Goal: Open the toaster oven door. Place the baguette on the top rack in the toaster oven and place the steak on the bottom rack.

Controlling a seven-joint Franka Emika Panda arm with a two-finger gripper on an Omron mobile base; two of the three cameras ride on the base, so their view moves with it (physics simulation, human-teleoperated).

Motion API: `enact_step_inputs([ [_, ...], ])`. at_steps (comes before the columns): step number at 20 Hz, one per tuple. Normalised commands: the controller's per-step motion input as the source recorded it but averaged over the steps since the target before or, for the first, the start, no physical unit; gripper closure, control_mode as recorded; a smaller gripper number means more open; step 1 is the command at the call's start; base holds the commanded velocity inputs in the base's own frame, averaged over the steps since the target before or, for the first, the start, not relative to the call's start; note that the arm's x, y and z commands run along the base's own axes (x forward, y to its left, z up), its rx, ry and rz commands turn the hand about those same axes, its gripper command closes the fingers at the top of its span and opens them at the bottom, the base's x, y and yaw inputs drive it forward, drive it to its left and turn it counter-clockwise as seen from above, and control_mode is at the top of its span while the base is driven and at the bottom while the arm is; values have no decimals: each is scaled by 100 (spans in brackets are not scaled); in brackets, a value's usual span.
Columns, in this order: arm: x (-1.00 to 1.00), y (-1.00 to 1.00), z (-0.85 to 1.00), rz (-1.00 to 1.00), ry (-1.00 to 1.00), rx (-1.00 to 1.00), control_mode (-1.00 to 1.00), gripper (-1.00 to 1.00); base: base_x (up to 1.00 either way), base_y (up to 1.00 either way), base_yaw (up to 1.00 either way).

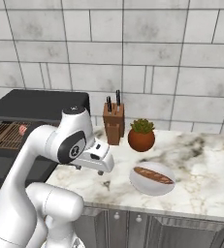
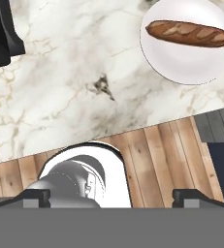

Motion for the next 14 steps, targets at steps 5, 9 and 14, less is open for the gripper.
enact_step_inputs([
  [5,0,0,0,0,0,0,100,-100,0,0,0],
  [9,0,0,0,0,0,0,100,-100,0,0,0],
  [14,0,0,0,0,0,0,-100,-100,0,0,0],
])
